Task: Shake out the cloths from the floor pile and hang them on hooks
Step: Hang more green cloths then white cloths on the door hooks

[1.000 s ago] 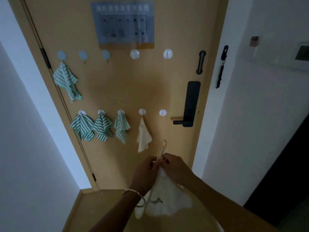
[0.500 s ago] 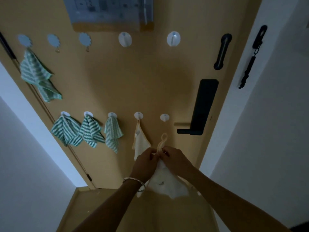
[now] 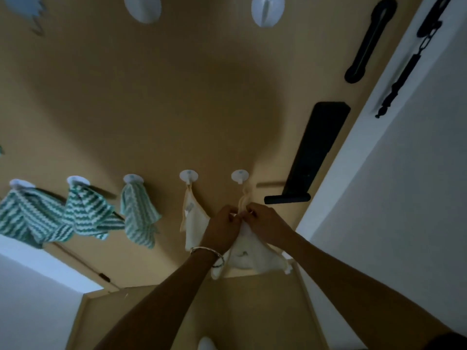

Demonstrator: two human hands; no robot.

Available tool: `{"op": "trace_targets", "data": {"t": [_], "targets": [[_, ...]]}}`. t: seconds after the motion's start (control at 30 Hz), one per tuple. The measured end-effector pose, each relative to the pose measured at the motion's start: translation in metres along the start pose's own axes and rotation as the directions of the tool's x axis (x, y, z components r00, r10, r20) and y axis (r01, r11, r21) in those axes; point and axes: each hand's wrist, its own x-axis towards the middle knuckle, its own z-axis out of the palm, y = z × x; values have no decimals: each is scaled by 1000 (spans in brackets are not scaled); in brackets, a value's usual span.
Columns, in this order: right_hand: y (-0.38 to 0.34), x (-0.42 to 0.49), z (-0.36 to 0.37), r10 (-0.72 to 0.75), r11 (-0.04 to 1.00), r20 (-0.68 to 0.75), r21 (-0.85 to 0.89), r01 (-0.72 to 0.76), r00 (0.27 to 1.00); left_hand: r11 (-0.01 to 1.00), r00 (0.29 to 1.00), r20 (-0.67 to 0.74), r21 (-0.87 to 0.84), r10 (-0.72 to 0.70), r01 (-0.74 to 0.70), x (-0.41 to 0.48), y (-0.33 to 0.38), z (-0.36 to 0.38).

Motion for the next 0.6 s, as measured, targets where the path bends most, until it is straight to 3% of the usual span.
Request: {"op": "trace_targets", "data": {"t": [0.4, 0.6], "targets": [[1, 64, 18, 206, 978, 46, 11, -206, 978, 993, 993, 102, -95, -62, 71, 68, -31, -2], [10, 78, 15, 191, 981, 11, 45, -191, 982, 997, 992, 115, -54, -42, 49, 84, -31, 2]]}}
